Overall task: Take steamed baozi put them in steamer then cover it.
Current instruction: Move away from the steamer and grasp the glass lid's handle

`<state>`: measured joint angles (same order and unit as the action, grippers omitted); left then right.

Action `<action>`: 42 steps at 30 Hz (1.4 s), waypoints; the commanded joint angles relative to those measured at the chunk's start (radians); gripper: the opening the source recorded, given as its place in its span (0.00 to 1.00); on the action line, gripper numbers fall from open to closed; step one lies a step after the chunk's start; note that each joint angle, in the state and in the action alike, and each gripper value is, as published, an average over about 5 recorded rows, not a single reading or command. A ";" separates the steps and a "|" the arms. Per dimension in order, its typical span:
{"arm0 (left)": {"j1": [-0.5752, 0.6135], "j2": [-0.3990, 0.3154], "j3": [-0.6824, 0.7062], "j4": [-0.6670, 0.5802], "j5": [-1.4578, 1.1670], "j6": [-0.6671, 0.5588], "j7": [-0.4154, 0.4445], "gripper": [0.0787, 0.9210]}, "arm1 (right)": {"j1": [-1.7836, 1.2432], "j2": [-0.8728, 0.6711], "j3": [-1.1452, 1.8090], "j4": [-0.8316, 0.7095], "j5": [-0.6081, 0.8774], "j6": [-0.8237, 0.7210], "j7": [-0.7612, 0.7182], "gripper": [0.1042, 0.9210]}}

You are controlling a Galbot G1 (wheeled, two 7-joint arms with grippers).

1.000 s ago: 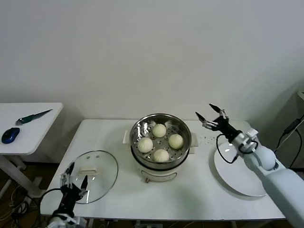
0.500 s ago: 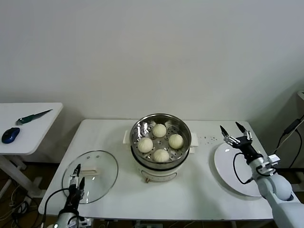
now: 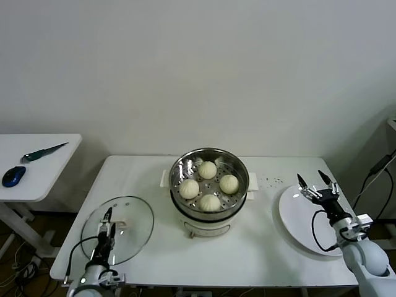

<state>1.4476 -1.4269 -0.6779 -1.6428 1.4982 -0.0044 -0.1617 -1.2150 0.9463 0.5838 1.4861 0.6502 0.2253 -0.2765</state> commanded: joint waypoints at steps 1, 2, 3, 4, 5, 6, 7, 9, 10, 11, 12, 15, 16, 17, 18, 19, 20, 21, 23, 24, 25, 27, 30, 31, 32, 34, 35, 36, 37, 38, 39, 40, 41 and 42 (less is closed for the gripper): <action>-0.107 0.003 -0.003 0.136 0.001 -0.012 -0.044 0.88 | -0.026 0.016 0.032 -0.001 -0.030 0.002 -0.003 0.88; -0.111 0.003 -0.003 0.137 -0.004 -0.013 -0.047 0.88 | -0.027 0.017 0.032 -0.003 -0.033 0.003 -0.006 0.88; -0.115 0.003 -0.002 0.137 -0.009 -0.013 -0.049 0.88 | -0.028 0.019 0.033 -0.005 -0.037 0.004 -0.008 0.88; -0.120 0.002 0.000 0.138 -0.013 -0.013 -0.052 0.88 | -0.028 0.021 0.033 -0.007 -0.040 0.005 -0.011 0.88; -0.123 0.002 0.002 0.140 -0.016 -0.013 -0.056 0.88 | -0.028 0.023 0.033 -0.009 -0.043 0.006 -0.013 0.88; -0.127 0.001 0.004 0.144 -0.020 -0.012 -0.061 0.88 | -0.028 0.025 0.033 -0.012 -0.048 0.007 -0.015 0.88; -0.131 0.000 0.006 0.149 -0.024 -0.011 -0.066 0.88 | -0.028 0.027 0.032 -0.014 -0.052 0.009 -0.018 0.88; -0.140 -0.002 0.007 0.159 -0.030 -0.011 -0.074 0.88 | -0.028 0.032 0.032 -0.019 -0.062 0.012 -0.022 0.88; -0.144 -0.002 0.008 0.163 -0.034 -0.011 -0.076 0.88 | -0.028 0.034 0.031 -0.021 -0.066 0.014 -0.023 0.88; -0.148 -0.001 0.008 0.167 -0.037 -0.012 -0.077 0.88 | -0.028 0.036 0.031 -0.023 -0.070 0.015 -0.024 0.88; -0.151 0.000 0.008 0.170 -0.041 -0.013 -0.078 0.88 | -0.027 0.037 0.031 -0.025 -0.073 0.016 -0.026 0.88; -0.156 0.002 0.009 0.181 -0.049 -0.018 -0.078 0.88 | -0.026 0.040 0.031 -0.032 -0.080 0.021 -0.029 0.88; -0.156 0.002 0.009 0.184 -0.050 -0.019 -0.077 0.88 | -0.026 0.041 0.031 -0.034 -0.083 0.022 -0.030 0.88; -0.156 0.003 0.010 0.187 -0.050 -0.020 -0.077 0.86 | -0.026 0.042 0.032 -0.036 -0.085 0.023 -0.031 0.88; -0.155 0.004 0.010 0.190 -0.050 -0.020 -0.077 0.84 | -0.026 0.043 0.032 -0.038 -0.087 0.025 -0.032 0.88; -0.153 0.005 0.011 0.192 -0.050 -0.020 -0.077 0.81 | -0.026 0.044 0.033 -0.039 -0.088 0.026 -0.033 0.88; -0.152 0.006 0.012 0.194 -0.051 -0.021 -0.076 0.78 | -0.026 0.045 0.034 -0.042 -0.089 0.027 -0.034 0.88; -0.151 0.006 0.012 0.196 -0.052 -0.021 -0.076 0.73 | -0.025 0.047 0.035 -0.044 -0.090 0.028 -0.035 0.88; -0.149 0.007 0.014 0.196 -0.056 -0.022 -0.075 0.67 | -0.023 0.048 0.036 -0.049 -0.092 0.029 -0.036 0.88; -0.149 0.007 0.014 0.194 -0.058 -0.023 -0.074 0.63 | -0.021 0.049 0.036 -0.052 -0.093 0.030 -0.036 0.88; -0.148 0.008 0.015 0.192 -0.059 -0.023 -0.073 0.60 | -0.019 0.049 0.035 -0.055 -0.094 0.031 -0.037 0.88; -0.147 0.011 0.015 0.184 -0.066 -0.027 -0.062 0.53 | -0.014 0.051 0.035 -0.061 -0.097 0.033 -0.037 0.88; -0.145 0.018 0.013 0.167 -0.082 -0.035 -0.048 0.42 | -0.008 0.053 0.035 -0.068 -0.100 0.035 -0.038 0.88; -0.143 0.020 0.013 0.161 -0.086 -0.036 -0.048 0.39 | -0.006 0.054 0.034 -0.070 -0.100 0.036 -0.039 0.88; -0.140 0.022 0.012 0.152 -0.091 -0.036 -0.048 0.36 | -0.004 0.054 0.034 -0.071 -0.101 0.036 -0.039 0.88; -0.126 0.028 0.012 0.126 -0.104 -0.032 -0.048 0.29 | 0.000 0.053 0.033 -0.077 -0.102 0.038 -0.040 0.88; -0.116 0.032 0.012 0.103 -0.111 -0.031 -0.047 0.26 | 0.002 0.053 0.032 -0.079 -0.103 0.038 -0.040 0.88; -0.105 0.036 0.011 0.080 -0.118 -0.028 -0.045 0.22 | 0.005 0.052 0.031 -0.082 -0.104 0.039 -0.041 0.88; -0.090 0.042 0.011 0.052 -0.129 -0.024 -0.044 0.19 | 0.008 0.052 0.030 -0.085 -0.105 0.040 -0.041 0.88; -0.074 0.048 0.010 0.018 -0.138 -0.019 -0.041 0.16 | 0.011 0.051 0.029 -0.088 -0.106 0.040 -0.042 0.88; -0.057 0.055 0.008 -0.016 -0.148 -0.014 -0.039 0.13 | 0.014 0.051 0.028 -0.091 -0.106 0.041 -0.042 0.88; -0.039 0.062 0.006 -0.049 -0.159 -0.006 -0.036 0.11 | 0.016 0.050 0.028 -0.094 -0.107 0.041 -0.042 0.88; -0.020 0.072 0.004 -0.088 -0.171 0.006 -0.033 0.10 | 0.019 0.050 0.027 -0.096 -0.108 0.041 -0.042 0.88; 0.001 0.081 0.001 -0.128 -0.182 0.019 -0.028 0.09 | 0.021 0.049 0.026 -0.099 -0.108 0.042 -0.042 0.88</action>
<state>1.3396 -1.3912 -0.6686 -1.5341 1.3964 -0.0266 -0.2119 -1.2053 0.9969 0.6112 1.4028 0.5480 0.2636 -0.3172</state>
